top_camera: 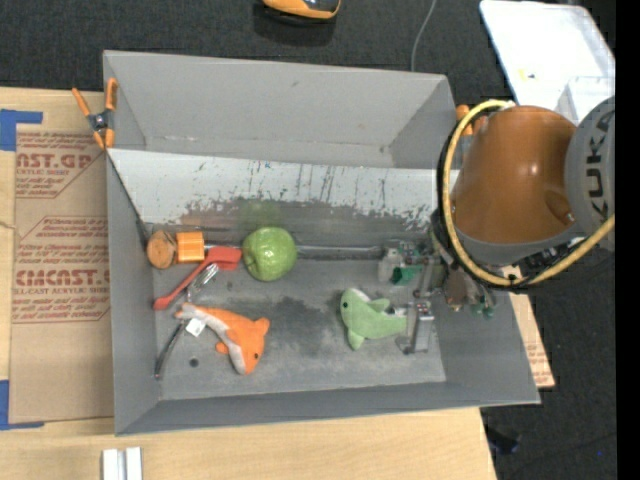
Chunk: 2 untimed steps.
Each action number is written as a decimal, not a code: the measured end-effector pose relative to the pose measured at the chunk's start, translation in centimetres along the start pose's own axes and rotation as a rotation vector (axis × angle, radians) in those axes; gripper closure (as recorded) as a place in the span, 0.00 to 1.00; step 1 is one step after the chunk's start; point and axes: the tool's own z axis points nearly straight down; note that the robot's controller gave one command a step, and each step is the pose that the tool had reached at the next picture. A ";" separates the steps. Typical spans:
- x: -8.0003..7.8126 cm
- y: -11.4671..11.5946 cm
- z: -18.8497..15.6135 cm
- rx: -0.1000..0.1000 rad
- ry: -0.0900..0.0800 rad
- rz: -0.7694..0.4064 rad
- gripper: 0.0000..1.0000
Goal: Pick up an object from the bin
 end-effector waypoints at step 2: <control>-4.3 -2.2 9.9 -0.001 -0.014 0.089 0.00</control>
Offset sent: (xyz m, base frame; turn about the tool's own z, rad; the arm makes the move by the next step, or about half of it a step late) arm 0.0576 -0.0343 -0.1471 0.1295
